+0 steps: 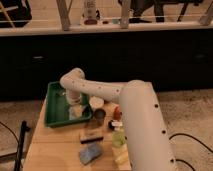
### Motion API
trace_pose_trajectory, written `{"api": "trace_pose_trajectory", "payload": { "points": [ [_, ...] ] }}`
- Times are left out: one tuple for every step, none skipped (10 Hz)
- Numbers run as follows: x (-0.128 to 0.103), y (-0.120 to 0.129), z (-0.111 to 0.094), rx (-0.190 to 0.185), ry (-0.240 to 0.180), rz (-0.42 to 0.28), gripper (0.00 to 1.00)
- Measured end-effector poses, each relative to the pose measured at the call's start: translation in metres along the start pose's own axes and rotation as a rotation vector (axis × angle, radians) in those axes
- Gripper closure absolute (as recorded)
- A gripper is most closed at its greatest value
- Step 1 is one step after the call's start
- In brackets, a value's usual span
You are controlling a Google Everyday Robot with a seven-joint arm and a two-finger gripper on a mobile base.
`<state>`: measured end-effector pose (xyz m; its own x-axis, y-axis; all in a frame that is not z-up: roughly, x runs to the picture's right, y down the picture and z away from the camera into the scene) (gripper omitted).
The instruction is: Place towel in table surface
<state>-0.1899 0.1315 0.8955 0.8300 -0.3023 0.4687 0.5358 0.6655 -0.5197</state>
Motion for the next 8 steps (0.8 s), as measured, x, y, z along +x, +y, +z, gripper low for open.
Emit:
{"api": "trace_pose_trajectory", "payload": {
  "points": [
    [0.001, 0.0, 0.004, -0.002, 0.0, 0.0, 0.22],
    [0.004, -0.001, 0.009, -0.008, 0.002, 0.004, 0.26],
    [0.005, -0.001, 0.01, -0.008, 0.003, 0.005, 0.33],
    [0.008, -0.001, 0.011, -0.009, 0.004, 0.006, 0.42],
    [0.009, -0.001, 0.011, -0.011, 0.002, 0.006, 0.53],
    [0.011, -0.002, 0.011, -0.01, -0.001, 0.006, 0.63],
    [0.013, -0.002, 0.012, -0.014, -0.001, 0.005, 0.74],
    [0.014, -0.001, 0.012, -0.021, 0.001, 0.001, 0.84]
  ]
}}
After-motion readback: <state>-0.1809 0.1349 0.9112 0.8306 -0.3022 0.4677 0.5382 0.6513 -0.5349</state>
